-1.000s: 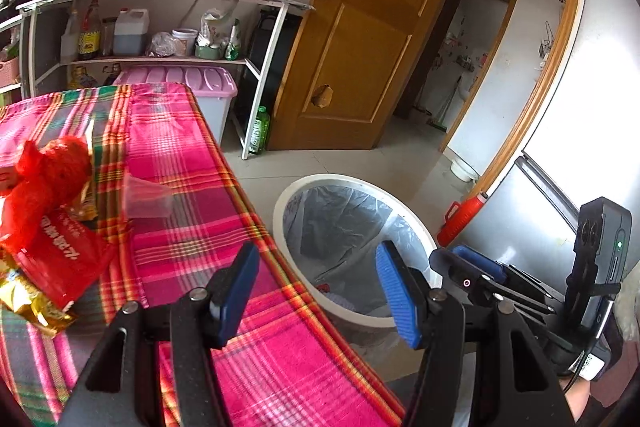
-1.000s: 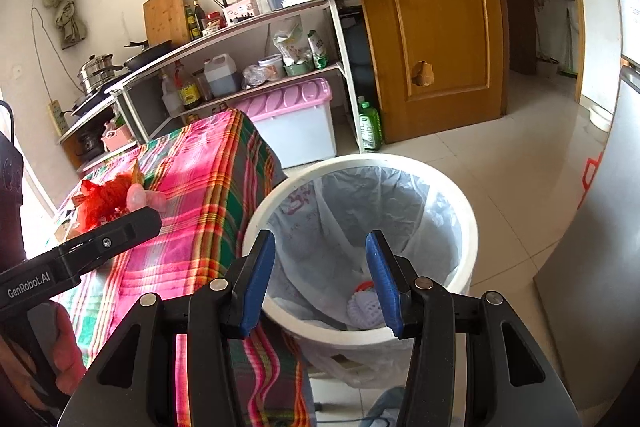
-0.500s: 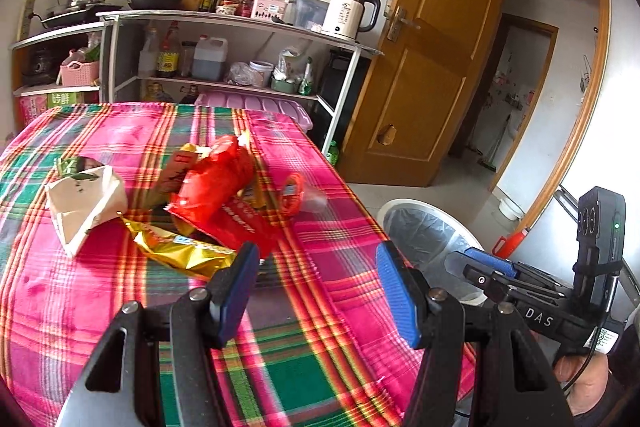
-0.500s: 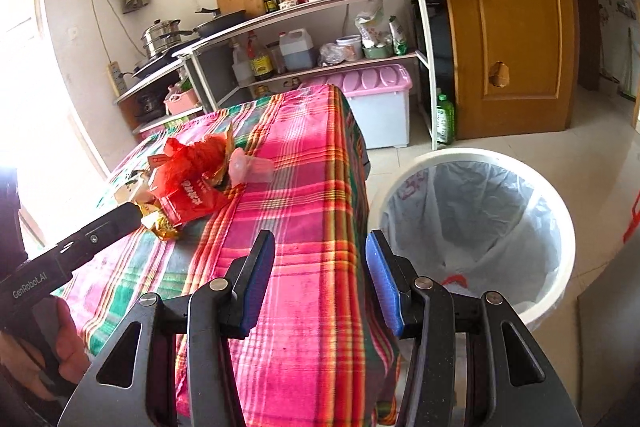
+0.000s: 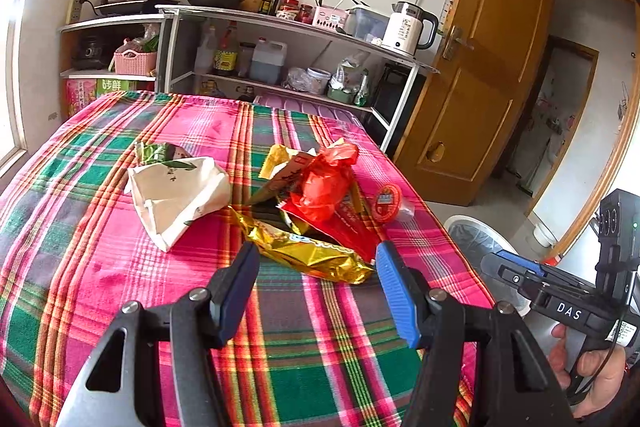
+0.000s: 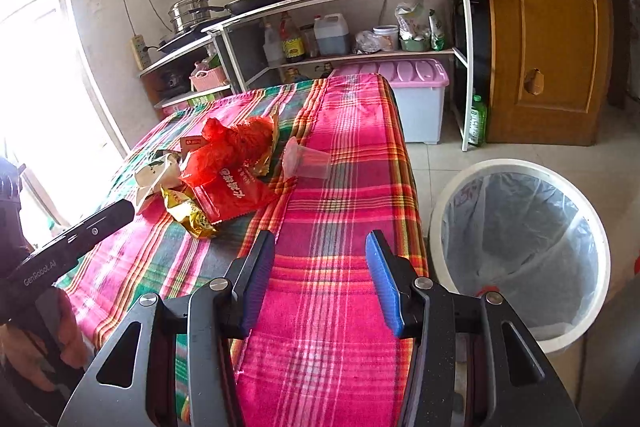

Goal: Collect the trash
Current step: 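Move both open tools back over the trash on the table, then grasp the white paper bag with the left tool while the right tool grasps another clear cup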

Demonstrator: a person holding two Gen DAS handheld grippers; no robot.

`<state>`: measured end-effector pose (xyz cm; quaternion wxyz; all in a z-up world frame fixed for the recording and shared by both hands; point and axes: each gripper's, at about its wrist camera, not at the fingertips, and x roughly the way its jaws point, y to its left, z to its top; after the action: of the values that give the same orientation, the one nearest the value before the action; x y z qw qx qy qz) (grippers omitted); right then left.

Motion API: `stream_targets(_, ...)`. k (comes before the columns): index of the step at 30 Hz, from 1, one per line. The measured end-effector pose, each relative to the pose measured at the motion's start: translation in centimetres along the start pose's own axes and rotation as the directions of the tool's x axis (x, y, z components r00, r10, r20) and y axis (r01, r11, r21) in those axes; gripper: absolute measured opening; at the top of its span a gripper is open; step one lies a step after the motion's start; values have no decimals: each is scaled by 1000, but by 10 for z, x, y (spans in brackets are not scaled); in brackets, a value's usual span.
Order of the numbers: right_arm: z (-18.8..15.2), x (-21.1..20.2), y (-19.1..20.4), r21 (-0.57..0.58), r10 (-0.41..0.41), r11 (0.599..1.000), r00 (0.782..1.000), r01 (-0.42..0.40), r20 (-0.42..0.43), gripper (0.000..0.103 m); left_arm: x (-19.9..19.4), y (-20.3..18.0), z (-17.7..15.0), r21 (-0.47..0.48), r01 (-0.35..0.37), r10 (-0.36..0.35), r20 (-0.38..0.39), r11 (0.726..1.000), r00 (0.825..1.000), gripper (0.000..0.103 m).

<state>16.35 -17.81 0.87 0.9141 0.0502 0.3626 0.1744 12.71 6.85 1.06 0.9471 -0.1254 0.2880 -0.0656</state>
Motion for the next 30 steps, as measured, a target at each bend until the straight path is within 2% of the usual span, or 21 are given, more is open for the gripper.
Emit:
stream_targets(7,18,22,8,1,27,1000,999,-27,-17,49,6,37,14,-29,-94,94,11,995,995,63)
stream_targets(11,32,37,12,2,39,999,999,-39,-24,49,17,64,26,-53,-148,149,2,988,989,72)
stream_targets(14,41,49,17,-4,42,999,999,-42,-31,49,30,77,32,-53,-171,170,-23,984,985,72)
stream_targets(22,57,75,21,-10,24,1000,998,-25,-58,49,61,63,36,83,-155,164,-122,984,979,72)
stream_targets(27,61,86,15,9,27,1000,997,-26,-77,49,72,60,37,160,-185,211,-161,970,964,59)
stream_targets(30,61,90,13,15,25,1000,996,-23,-82,49,73,59,36,185,-181,213,-168,966,962,54)
